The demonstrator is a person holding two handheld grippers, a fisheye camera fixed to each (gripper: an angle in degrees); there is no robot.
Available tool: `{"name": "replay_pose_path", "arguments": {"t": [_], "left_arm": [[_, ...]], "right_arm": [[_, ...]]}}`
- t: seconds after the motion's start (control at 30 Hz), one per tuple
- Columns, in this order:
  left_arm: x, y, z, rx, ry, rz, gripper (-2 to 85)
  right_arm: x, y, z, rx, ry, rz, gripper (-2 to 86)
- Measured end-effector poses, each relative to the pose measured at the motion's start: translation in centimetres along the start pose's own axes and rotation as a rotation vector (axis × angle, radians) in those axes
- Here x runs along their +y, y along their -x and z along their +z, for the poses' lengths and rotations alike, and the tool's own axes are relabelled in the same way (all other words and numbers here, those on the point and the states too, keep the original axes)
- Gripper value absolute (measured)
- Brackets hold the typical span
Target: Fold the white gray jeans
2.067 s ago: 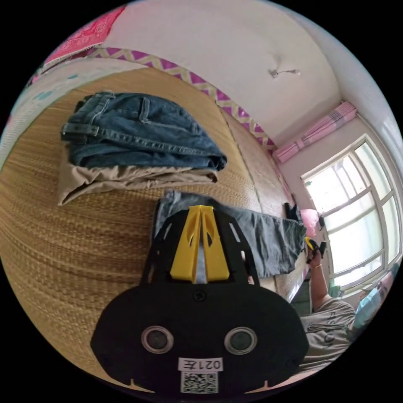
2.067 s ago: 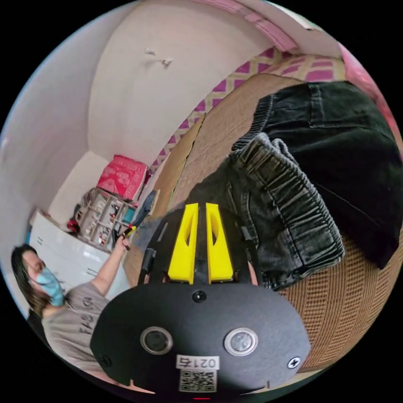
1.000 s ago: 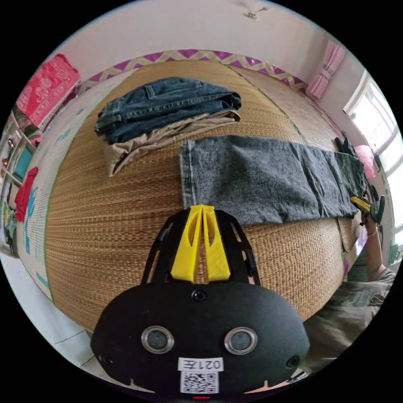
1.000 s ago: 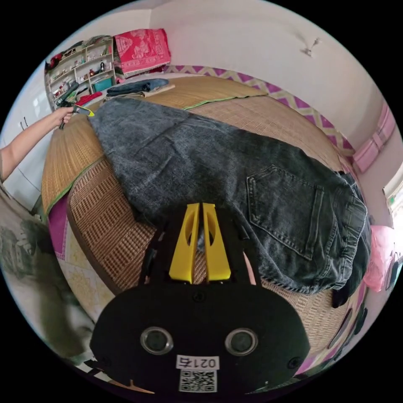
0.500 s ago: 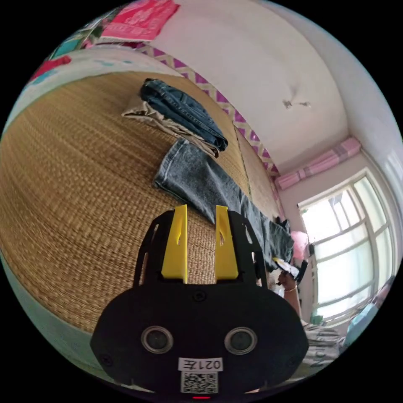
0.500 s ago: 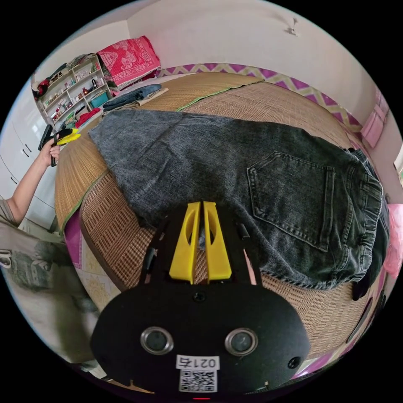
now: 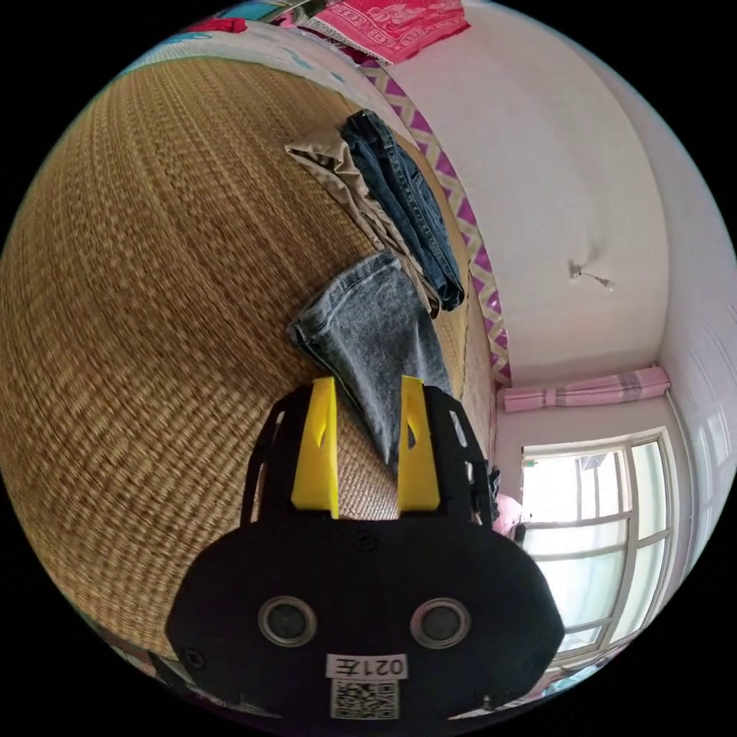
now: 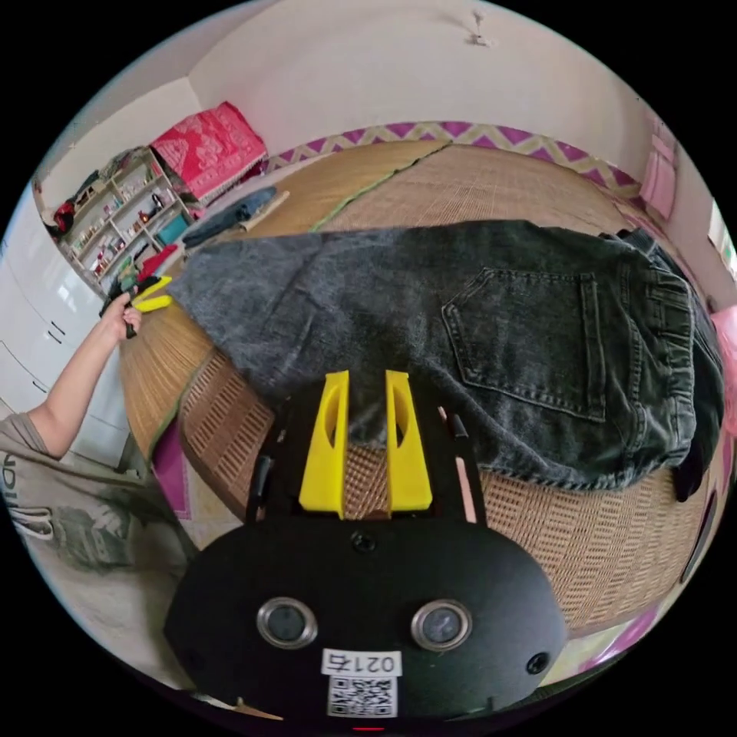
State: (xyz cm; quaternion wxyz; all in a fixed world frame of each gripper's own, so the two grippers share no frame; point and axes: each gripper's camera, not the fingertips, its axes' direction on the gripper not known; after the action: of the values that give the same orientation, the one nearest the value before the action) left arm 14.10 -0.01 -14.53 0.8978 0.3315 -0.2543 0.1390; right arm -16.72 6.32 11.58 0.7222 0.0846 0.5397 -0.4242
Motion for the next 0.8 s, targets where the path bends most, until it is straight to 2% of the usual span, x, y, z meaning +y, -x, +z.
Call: {"name": "replay_pose_path", "arguments": {"t": [0.1, 0.23, 0.4, 0.47, 0.57, 0.7, 0.8], "left_arm": [[-0.3, 1.0, -0.1, 0.039, -0.072, -0.057, 10.6], [-0.2, 1.8, -0.9, 0.045, -0.159, -0.055, 2.5], [-0.4, 0.7, -2.2, 0.073, -0.141, 0.029, -0.7], [0.2, -0.1, -3.6, 0.146, -0.168, 0.062, -0.8], [2.1, -2.6, -7.1, 0.193, -0.208, 0.197, -0.9], [2.9, -1.6, -11.1, 0.120, -0.259, 0.226, -0.9], [2.3, -2.8, -13.3, -0.003, -0.276, 0.264, -0.9]], "right_arm": [[2.4, 0.5, -3.9, -0.002, -0.105, 0.032, 8.4], [7.2, -0.5, -7.6, -0.009, -0.178, 0.109, 8.1], [13.7, -3.7, -9.8, -0.025, -0.213, 0.253, 7.7], [16.1, -5.3, -10.6, -0.053, -0.233, 0.323, 7.5], [19.4, -7.5, -12.2, -0.111, -0.294, 0.408, 6.7], [22.0, -9.5, -13.6, -0.119, -0.332, 0.464, 6.0], [22.7, -10.7, -13.7, -0.163, -0.334, 0.472, 5.7]]}}
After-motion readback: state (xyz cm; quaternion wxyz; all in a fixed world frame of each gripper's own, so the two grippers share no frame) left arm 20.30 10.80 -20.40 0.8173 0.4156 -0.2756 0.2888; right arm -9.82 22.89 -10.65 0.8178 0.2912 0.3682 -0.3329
